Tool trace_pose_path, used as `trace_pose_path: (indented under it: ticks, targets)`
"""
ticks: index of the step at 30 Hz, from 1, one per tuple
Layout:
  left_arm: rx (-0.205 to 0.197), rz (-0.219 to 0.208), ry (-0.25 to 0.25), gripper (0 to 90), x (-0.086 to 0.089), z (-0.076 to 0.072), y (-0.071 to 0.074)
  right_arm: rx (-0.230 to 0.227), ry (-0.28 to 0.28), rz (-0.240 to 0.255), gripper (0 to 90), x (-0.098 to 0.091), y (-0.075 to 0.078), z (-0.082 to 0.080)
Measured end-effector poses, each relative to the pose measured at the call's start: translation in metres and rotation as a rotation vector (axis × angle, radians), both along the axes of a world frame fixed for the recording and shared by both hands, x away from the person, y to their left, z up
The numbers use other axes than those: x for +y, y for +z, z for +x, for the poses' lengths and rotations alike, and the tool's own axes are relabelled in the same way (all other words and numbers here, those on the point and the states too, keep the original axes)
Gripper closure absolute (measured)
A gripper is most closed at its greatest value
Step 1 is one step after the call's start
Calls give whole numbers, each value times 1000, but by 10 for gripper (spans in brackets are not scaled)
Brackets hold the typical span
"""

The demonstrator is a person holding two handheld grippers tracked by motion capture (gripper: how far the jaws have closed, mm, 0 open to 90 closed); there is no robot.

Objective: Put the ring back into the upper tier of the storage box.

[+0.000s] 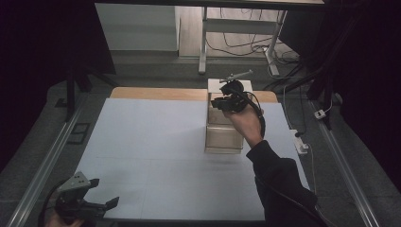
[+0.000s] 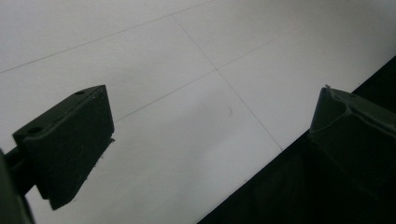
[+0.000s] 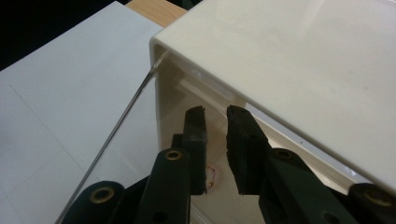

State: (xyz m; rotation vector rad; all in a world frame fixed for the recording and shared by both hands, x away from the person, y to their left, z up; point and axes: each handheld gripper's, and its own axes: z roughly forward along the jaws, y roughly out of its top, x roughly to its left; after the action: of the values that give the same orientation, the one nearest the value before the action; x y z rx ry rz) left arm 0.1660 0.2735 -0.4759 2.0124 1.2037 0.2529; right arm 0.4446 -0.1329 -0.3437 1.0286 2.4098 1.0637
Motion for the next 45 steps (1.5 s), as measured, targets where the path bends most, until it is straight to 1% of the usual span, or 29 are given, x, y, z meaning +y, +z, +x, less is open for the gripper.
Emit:
trace_pose_path:
  ticks: [3, 4, 7, 11, 13, 15, 22, 32, 38, 42, 45]
  targets:
    - [0, -1, 1, 0, 0, 0, 0, 7, 0, 20, 728, -3, 2, -2]
    - [0, -2, 1, 0, 0, 0, 0, 17, -3, 26, 714, -4, 4, -3]
    - [1, -3, 1, 0, 0, 0, 0, 34, 0, 56, 651, -8, 7, -6]
    - [1, -2, 1, 0, 0, 0, 0, 32, 5, 76, 585, -11, 11, -11]
    - [1, -3, 1, 0, 0, 0, 0, 27, 12, 77, 548, -11, 13, -14]
    - [1, -4, 2, 0, 1, 0, 0, 21, 22, 85, 524, -12, 14, -17]
    - [-1, -10, 4, 0, 2, 0, 0, 9, 44, 92, 448, -13, 16, -26]
    - [-1, -11, 4, 0, 2, 0, 0, 20, 69, 111, 335, -17, 16, -37]
    - [-1, -12, 4, 0, 2, 0, 0, 17, 78, 110, 249, -21, 14, -42]
    - [0, -11, 4, 0, 2, 0, 0, 14, 82, 124, 194, -24, 17, -47]
    - [0, -10, 4, 0, 2, 0, 0, 12, 87, 122, 152, -27, 20, -51]
